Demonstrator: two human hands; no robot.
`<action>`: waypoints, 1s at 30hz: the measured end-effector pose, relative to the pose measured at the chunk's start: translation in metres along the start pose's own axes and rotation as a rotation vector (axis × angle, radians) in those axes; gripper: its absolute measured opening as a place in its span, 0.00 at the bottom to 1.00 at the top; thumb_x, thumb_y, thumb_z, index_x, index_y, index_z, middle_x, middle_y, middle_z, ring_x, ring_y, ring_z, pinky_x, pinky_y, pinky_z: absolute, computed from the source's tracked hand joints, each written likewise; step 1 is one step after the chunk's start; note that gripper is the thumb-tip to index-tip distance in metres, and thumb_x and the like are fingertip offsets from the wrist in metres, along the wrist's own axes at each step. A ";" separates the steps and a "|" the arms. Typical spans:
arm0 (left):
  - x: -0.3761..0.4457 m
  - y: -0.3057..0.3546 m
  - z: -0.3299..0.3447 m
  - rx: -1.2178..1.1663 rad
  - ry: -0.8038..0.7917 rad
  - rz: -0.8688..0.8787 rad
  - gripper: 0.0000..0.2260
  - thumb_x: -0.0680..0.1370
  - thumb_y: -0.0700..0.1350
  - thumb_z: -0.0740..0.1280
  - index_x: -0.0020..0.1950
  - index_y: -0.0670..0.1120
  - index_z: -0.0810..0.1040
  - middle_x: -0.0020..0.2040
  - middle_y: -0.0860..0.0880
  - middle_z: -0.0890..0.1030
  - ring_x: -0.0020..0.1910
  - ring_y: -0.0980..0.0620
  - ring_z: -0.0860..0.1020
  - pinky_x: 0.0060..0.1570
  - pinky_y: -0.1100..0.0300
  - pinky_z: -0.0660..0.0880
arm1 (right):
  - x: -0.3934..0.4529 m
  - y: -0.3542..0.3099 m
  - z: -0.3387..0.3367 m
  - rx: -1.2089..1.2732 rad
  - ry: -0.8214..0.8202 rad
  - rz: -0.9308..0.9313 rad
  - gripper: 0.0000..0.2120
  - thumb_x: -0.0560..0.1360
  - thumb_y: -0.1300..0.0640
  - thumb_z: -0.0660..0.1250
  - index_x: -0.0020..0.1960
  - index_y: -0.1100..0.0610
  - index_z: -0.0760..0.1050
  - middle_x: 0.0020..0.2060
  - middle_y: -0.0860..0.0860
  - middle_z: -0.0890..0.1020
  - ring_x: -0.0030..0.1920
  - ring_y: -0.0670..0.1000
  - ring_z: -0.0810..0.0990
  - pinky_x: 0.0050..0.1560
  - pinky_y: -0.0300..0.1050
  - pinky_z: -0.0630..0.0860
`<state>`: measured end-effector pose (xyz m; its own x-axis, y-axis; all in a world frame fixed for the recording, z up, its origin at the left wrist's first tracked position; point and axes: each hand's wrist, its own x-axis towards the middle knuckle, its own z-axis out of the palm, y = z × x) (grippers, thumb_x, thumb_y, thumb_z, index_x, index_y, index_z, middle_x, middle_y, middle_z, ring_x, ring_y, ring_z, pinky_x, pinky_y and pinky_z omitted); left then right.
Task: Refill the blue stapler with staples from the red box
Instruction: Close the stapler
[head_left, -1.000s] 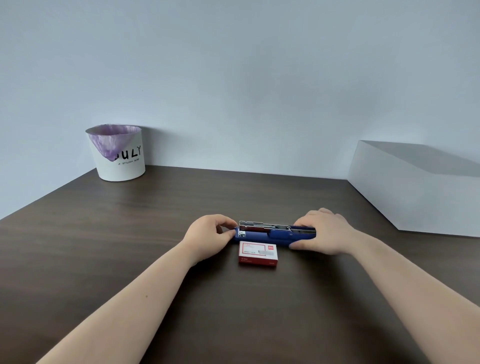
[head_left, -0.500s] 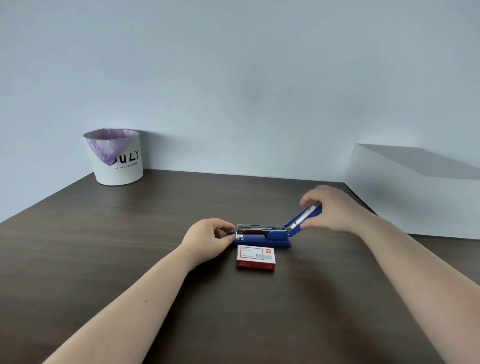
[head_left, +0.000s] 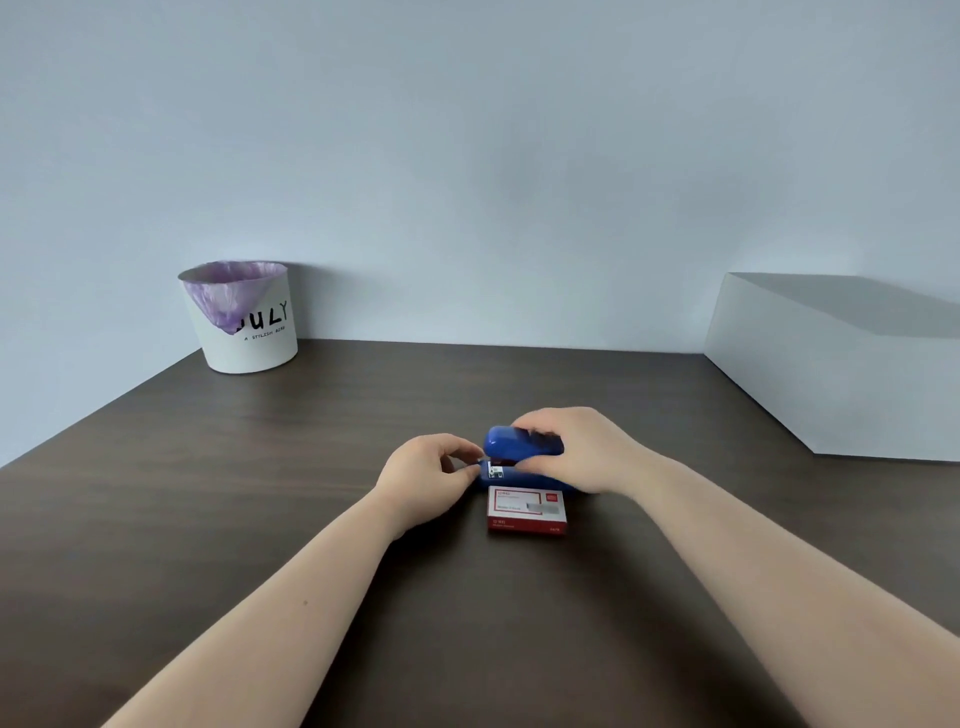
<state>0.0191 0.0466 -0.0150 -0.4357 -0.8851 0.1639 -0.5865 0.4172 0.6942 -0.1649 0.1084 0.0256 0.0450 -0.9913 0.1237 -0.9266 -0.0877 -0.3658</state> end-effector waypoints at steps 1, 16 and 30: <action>0.001 0.000 0.000 -0.009 0.002 -0.003 0.09 0.74 0.46 0.67 0.53 0.52 0.81 0.43 0.54 0.81 0.45 0.54 0.77 0.48 0.60 0.73 | 0.000 0.003 0.002 -0.033 -0.011 0.003 0.19 0.71 0.43 0.68 0.60 0.46 0.74 0.51 0.45 0.81 0.51 0.49 0.78 0.55 0.50 0.74; 0.070 0.017 0.030 -0.085 0.128 -0.069 0.07 0.74 0.48 0.64 0.43 0.49 0.81 0.44 0.49 0.84 0.46 0.48 0.80 0.51 0.51 0.77 | -0.002 0.051 0.015 0.005 0.335 0.193 0.15 0.69 0.44 0.69 0.51 0.52 0.77 0.43 0.48 0.80 0.46 0.54 0.78 0.42 0.46 0.73; 0.169 0.061 0.092 -0.151 -0.063 0.094 0.07 0.74 0.48 0.64 0.42 0.48 0.81 0.45 0.49 0.84 0.48 0.48 0.79 0.53 0.53 0.77 | 0.024 0.181 -0.024 -0.144 0.605 0.539 0.13 0.74 0.54 0.67 0.55 0.59 0.76 0.48 0.57 0.81 0.49 0.59 0.78 0.41 0.44 0.67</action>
<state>-0.1537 -0.0587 -0.0094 -0.5288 -0.8268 0.1919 -0.4341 0.4578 0.7759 -0.3401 0.0709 -0.0153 -0.5908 -0.6657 0.4558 -0.8041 0.4394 -0.4004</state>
